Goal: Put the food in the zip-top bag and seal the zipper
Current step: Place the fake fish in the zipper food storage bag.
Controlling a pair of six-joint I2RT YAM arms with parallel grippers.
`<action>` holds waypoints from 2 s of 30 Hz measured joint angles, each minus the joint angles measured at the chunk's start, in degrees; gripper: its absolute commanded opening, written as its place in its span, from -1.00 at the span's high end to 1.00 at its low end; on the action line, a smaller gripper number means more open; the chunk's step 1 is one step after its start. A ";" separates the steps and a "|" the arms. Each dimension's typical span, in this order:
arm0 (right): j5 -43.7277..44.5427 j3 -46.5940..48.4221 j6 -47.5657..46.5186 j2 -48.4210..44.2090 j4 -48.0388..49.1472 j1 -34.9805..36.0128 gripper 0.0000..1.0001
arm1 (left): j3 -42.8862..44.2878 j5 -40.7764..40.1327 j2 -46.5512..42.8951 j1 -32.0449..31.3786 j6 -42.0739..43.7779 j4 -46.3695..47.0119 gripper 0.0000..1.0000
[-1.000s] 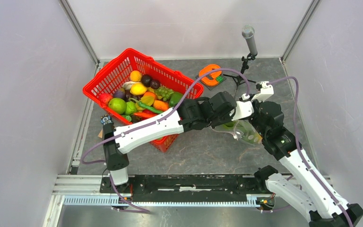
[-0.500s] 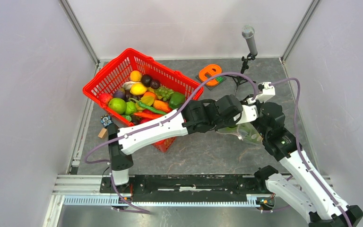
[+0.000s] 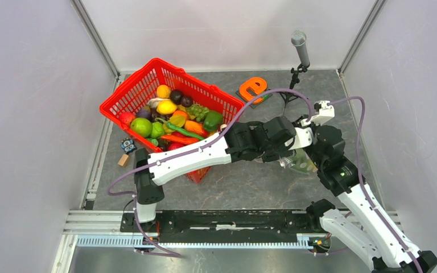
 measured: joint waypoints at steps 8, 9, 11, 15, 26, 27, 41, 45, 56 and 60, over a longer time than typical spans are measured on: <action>0.37 0.00 0.04 0.00 -0.33 0.55 0.98 | -8.72 2.49 -5.09 0.33 -1.25 7.26 -0.58; 0.46 0.00 0.04 0.02 -0.55 0.57 0.99 | -10.14 2.78 -6.45 0.44 -1.44 8.24 -0.63; 0.85 0.04 0.00 0.02 -0.85 0.59 1.00 | -13.86 3.02 -9.99 0.68 -2.16 11.21 -0.73; 0.94 1.77 -0.57 0.33 -2.14 0.59 0.99 | -24.70 3.63 -21.24 2.08 -4.96 19.80 -0.87; 1.66 7.15 -2.86 -0.22 -3.17 0.59 0.98 | -29.66 19.41 -30.03 13.70 -21.99 24.22 -0.75; 1.73 7.02 -2.86 -0.42 -3.17 0.59 0.98 | -30.25 20.70 -29.83 13.88 -23.76 24.28 -0.73; 1.99 5.33 -2.80 -0.35 -2.95 0.59 0.99 | -27.45 30.16 -23.69 14.38 -33.14 21.18 -0.46; 2.01 4.90 -2.80 -0.33 -2.95 0.59 0.98 | -26.95 30.56 -22.45 14.32 -33.33 18.86 -0.24; 2.01 4.04 -2.82 -0.37 -2.49 0.59 0.98 | -26.97 32.22 -18.47 14.16 -34.23 16.90 0.41; 2.01 3.85 -2.82 -0.48 -2.49 0.59 0.98 | -26.97 33.14 -17.97 14.12 -34.32 16.92 0.86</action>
